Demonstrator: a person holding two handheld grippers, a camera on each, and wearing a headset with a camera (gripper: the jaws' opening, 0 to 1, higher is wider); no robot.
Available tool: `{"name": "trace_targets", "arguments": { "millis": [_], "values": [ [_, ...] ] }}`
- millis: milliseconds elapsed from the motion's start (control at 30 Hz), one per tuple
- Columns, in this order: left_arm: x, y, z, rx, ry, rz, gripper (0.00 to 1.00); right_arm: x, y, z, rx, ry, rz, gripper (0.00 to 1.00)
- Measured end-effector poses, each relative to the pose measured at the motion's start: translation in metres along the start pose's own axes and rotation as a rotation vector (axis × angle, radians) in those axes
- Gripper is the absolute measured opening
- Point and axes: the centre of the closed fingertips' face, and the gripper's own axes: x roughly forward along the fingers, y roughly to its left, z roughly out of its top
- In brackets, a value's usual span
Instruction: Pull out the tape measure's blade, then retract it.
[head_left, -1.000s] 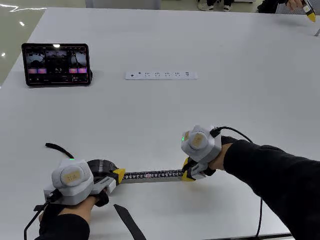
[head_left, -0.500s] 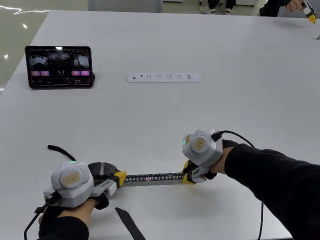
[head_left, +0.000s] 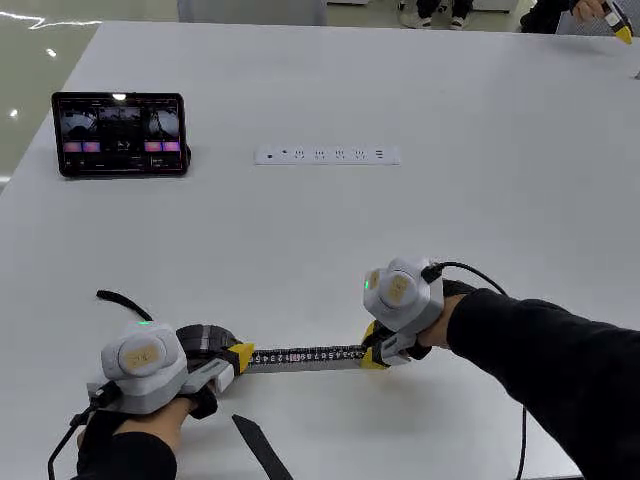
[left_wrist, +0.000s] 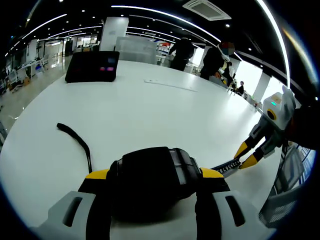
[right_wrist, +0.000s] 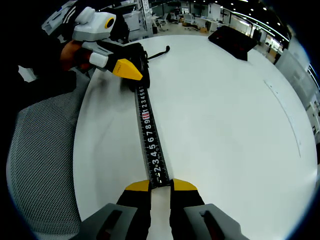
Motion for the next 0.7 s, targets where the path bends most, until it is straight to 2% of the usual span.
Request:
{"name": "trace_targets", "arguments": {
  "millis": [700],
  "values": [
    [-0.0002,0.0004,-0.0001,-0.004,0.004,-0.003,0.63,0.0026,0.0016,0.0051,0.006,-0.007,0.004,0.09]
  ]
}}
